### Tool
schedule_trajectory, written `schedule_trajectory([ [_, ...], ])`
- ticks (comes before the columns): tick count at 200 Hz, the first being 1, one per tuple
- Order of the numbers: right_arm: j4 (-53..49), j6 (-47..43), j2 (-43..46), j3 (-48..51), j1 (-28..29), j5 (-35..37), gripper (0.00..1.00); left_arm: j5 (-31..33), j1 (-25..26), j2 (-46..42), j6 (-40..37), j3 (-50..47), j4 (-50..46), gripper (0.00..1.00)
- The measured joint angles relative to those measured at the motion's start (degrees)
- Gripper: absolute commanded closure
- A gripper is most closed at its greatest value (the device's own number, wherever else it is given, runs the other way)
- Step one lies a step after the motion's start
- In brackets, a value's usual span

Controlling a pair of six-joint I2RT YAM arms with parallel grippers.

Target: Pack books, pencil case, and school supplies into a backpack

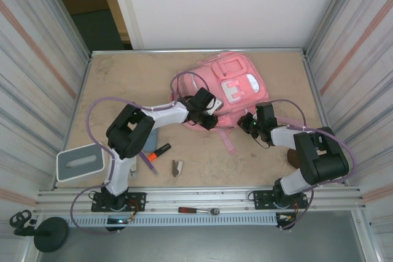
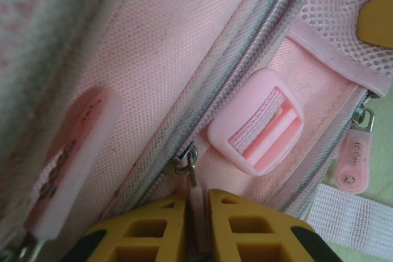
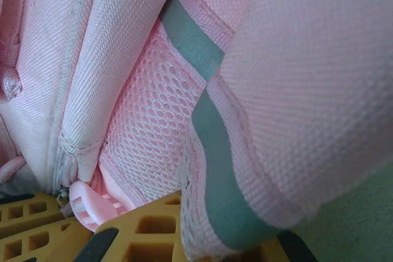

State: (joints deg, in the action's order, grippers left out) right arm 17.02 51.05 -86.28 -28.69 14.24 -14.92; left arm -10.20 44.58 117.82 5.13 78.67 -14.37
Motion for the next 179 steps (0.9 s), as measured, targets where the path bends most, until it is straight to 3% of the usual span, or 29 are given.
schedule_trajectory([
  [45, 0.5, -0.1, -0.3, 0.1, -0.4, 0.1, 0.98, 2.5, 0.5, 0.0, -0.1, 0.1, 0.2, 1.0],
  [120, -3.9, -4.2, 3.5, 0.1, -4.6, -1.6, 1.0, -1.0, -0.5, -9.1, -0.8, -5.7, 3.7, 1.0],
  [179, -10.6, -10.3, 9.3, -1.4, -6.9, -4.2, 1.0, -2.8, -2.9, -9.8, -3.0, -6.4, 2.6, 1.0],
])
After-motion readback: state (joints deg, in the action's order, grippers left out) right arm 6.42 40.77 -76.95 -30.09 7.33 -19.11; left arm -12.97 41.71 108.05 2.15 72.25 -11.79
